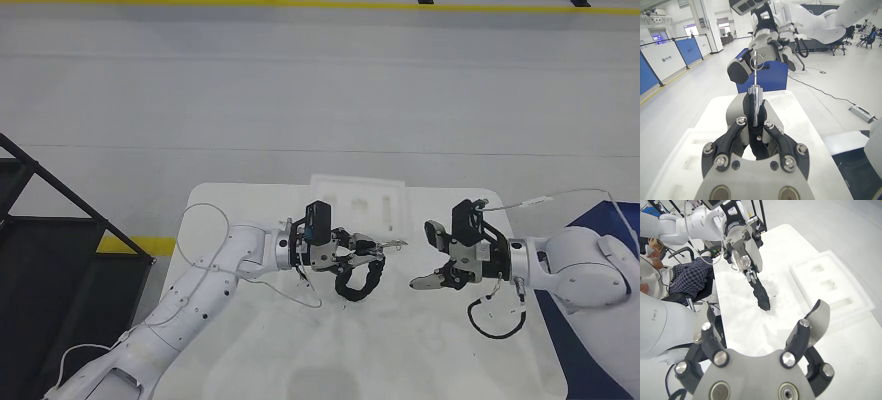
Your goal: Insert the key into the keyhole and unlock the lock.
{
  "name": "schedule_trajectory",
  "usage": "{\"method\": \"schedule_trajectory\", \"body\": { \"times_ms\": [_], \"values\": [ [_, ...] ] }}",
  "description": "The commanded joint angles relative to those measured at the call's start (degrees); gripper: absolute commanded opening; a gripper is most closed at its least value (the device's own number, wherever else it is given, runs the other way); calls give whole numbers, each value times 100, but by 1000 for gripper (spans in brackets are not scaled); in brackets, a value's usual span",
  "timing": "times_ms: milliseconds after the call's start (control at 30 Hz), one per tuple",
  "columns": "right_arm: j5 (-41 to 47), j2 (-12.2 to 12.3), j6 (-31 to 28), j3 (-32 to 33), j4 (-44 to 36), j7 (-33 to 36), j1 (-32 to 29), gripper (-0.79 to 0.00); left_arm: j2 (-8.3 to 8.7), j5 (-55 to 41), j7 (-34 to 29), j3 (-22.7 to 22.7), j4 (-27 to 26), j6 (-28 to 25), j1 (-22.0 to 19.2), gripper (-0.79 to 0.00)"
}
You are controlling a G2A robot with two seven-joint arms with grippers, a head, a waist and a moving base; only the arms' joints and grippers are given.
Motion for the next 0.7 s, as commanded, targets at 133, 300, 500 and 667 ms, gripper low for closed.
{"method": "schedule_trajectory", "body": {
  "times_ms": [133, 300, 500, 667],
  "values": [
    [-647, -137, -453, -381, 384, -723, 102, 0, -13, 76, 76, -40, -124, -22, 49, -785],
    [-1232, -290, -584, -660, 652, -1570, 222, -145, -38, 72, 107, -21, -164, -89, 61, -785],
    [-1780, -427, -594, -890, 841, -2246, 288, -437, -77, 78, 102, 12, -164, -125, 39, -785],
    [-1986, -489, -770, -1026, 890, -2373, 381, -736, -99, 98, 128, 3, -166, -132, 42, -785]
  ]
}}
